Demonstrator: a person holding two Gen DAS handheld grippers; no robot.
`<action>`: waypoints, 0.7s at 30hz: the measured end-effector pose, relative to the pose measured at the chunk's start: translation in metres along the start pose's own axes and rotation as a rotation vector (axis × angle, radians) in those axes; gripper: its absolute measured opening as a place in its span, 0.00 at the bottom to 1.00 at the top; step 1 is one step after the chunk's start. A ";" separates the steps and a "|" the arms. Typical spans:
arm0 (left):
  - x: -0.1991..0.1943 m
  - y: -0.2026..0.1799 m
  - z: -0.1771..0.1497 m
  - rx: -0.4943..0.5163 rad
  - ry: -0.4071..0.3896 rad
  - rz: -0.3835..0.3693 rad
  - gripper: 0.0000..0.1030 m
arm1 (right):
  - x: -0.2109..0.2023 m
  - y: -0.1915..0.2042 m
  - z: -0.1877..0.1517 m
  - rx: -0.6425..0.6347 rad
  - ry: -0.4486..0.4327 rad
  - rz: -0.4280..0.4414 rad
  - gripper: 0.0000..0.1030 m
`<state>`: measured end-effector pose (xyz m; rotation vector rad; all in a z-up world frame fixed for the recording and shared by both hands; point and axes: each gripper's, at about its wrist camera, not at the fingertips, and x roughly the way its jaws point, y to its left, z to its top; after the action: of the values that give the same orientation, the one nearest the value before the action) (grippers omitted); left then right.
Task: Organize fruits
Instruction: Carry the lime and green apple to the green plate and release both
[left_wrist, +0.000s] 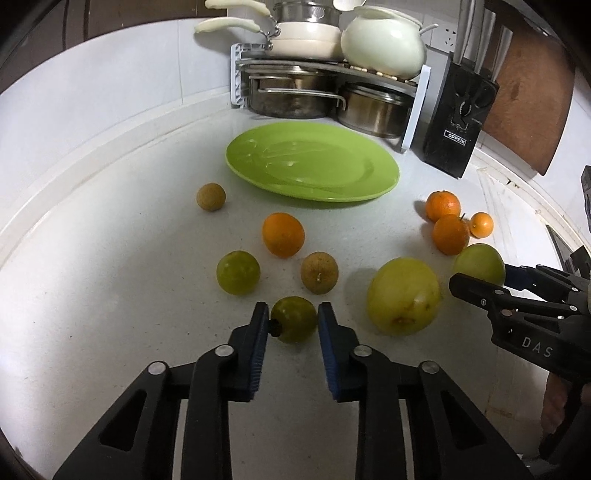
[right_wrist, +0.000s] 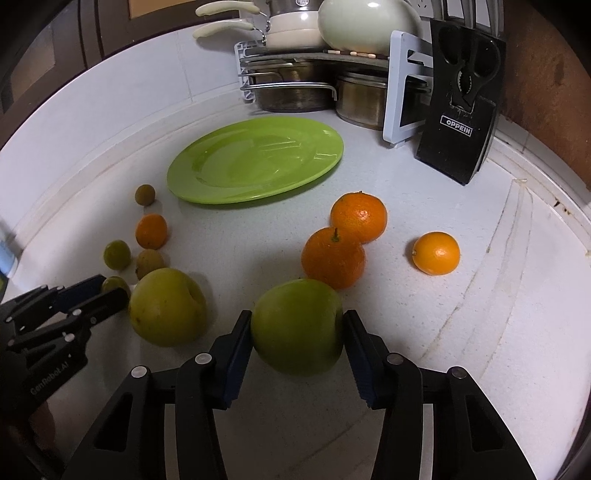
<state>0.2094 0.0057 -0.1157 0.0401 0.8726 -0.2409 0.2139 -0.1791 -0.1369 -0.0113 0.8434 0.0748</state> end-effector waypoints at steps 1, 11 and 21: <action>-0.002 -0.001 0.000 -0.001 -0.004 0.003 0.23 | -0.002 0.000 0.000 -0.002 0.000 0.003 0.48; -0.001 -0.009 -0.005 -0.021 -0.030 0.017 0.27 | -0.014 0.000 -0.001 -0.042 -0.008 0.035 0.48; 0.005 -0.012 -0.006 -0.017 -0.026 0.043 0.27 | -0.018 0.001 -0.002 -0.054 -0.015 0.062 0.48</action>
<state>0.2054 -0.0064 -0.1228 0.0396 0.8470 -0.1938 0.2006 -0.1795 -0.1249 -0.0351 0.8268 0.1557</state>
